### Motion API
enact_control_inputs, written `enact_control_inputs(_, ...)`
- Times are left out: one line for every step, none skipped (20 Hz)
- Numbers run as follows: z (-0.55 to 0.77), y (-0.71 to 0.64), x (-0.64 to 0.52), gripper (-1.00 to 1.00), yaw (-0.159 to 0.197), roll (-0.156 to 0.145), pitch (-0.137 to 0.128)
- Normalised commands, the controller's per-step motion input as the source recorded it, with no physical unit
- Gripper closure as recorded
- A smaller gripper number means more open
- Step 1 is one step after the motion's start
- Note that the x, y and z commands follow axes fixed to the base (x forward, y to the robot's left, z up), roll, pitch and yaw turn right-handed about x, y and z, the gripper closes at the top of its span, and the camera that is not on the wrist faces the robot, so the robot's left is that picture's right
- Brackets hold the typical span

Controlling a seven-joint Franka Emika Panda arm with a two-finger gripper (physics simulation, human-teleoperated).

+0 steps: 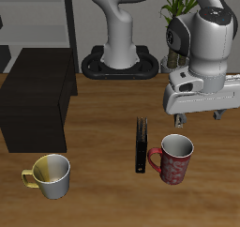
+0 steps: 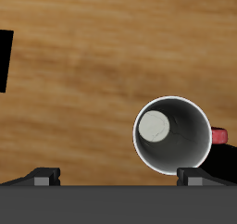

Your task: Place the red mug on top of the shelf

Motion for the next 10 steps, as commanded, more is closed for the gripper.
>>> enact_control_inputs(-0.35,-0.02,0.18,-1.0,0.028,-0.01,-0.014)
enact_control_inputs(-0.19,0.04,0.08,-1.0,0.038,0.034,-0.003)
enact_control_inputs(-0.16,-0.08,0.11,-1.0,0.003,-0.009,0.014)
enact_control_inputs(-0.15,-0.07,0.1,-1.0,-0.04,-0.018,-0.009)
enact_control_inputs(-0.14,-0.04,0.1,-1.0,0.031,0.036,-0.044)
enact_control_inputs(-0.01,0.01,-0.05,-1.0,0.0,0.0,0.0)
enact_control_inputs(-0.34,-0.26,0.32,-1.0,-0.074,-0.041,0.037)
enact_control_inputs(-0.22,-0.13,0.15,-1.0,-0.001,-0.056,-0.007)
enact_control_inputs(-0.22,-0.07,0.08,-1.0,-0.009,-0.019,0.002)
enact_control_inputs(-0.26,-0.09,0.09,-1.0,-0.021,-0.019,0.014)
